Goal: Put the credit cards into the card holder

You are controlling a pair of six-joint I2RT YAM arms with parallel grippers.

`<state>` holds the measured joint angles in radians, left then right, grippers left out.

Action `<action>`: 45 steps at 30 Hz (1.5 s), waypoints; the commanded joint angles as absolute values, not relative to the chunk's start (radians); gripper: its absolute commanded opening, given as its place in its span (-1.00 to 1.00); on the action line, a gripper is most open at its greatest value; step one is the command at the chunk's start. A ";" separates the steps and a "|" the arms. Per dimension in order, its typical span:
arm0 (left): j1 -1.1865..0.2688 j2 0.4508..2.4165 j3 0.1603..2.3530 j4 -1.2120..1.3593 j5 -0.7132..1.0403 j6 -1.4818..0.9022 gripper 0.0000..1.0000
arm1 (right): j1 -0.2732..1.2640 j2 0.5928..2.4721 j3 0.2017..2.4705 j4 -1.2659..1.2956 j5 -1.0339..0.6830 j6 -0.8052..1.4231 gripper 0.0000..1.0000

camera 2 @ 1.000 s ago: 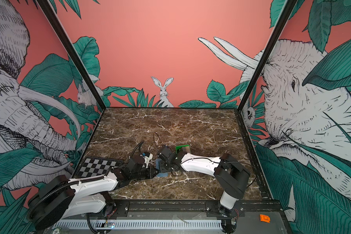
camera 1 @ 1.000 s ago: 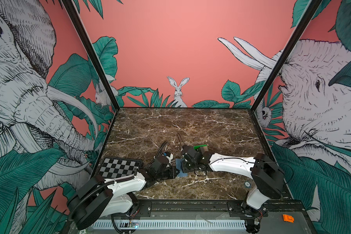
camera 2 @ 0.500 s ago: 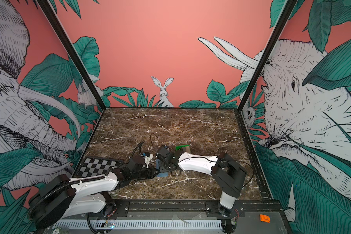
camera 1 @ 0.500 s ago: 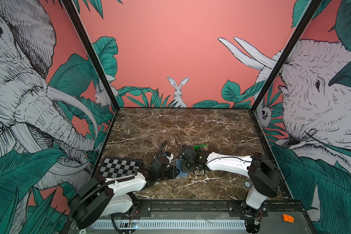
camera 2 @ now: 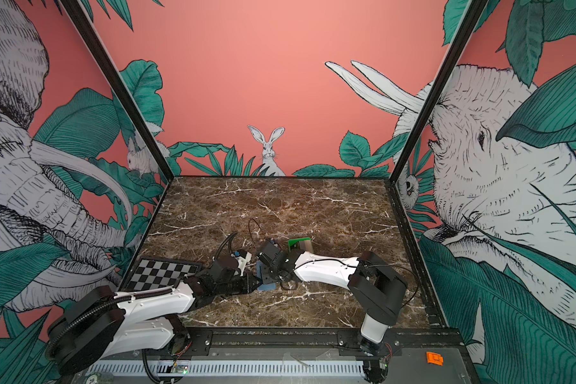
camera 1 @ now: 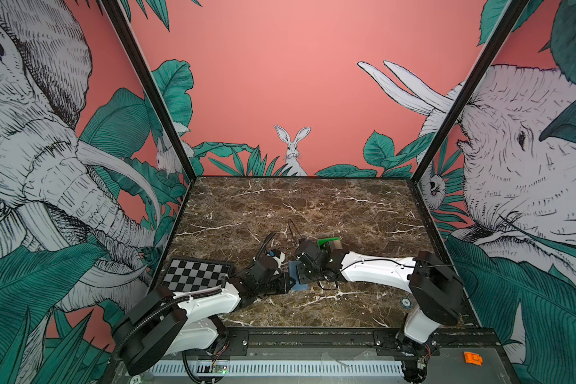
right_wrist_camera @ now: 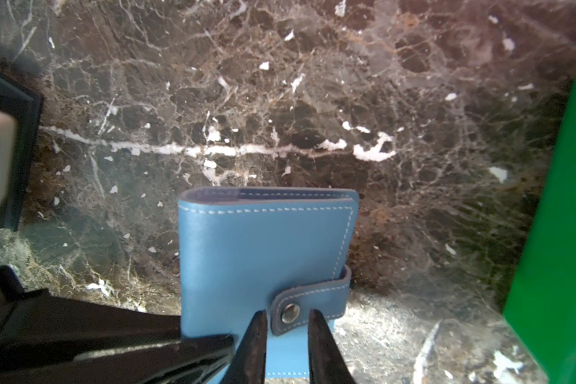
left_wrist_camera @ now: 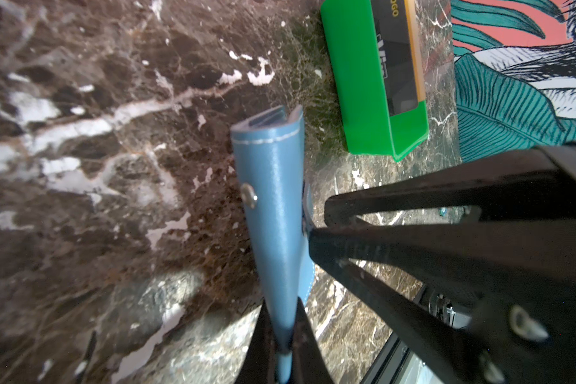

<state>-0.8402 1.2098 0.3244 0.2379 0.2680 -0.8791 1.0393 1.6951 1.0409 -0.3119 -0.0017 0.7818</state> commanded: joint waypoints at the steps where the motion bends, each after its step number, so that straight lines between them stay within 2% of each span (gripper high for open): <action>1: -0.845 1.213 0.345 0.255 0.260 -0.881 -1.00 | 1.045 1.693 1.059 -0.307 -0.011 0.784 -0.52; 16: -0.848 1.220 0.344 0.266 0.258 -0.881 -1.00 | 1.048 1.754 1.096 -0.395 0.002 0.780 -0.51; 25: -0.849 1.216 0.344 0.264 0.256 -0.885 -1.00 | 1.047 1.736 1.104 -0.475 0.119 0.802 -0.64; 36: -0.854 1.213 0.344 0.265 0.253 -0.887 -1.00 | 1.047 1.720 1.090 -0.431 0.101 0.789 -0.92; 45: -0.854 1.214 0.344 0.265 0.252 -0.886 -1.00 | 1.046 1.720 1.096 -0.477 0.147 0.790 -1.00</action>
<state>-0.8501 1.2213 0.3264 0.2554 0.2626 -0.8803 1.0531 1.7378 1.0973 -0.4023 0.0566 0.7887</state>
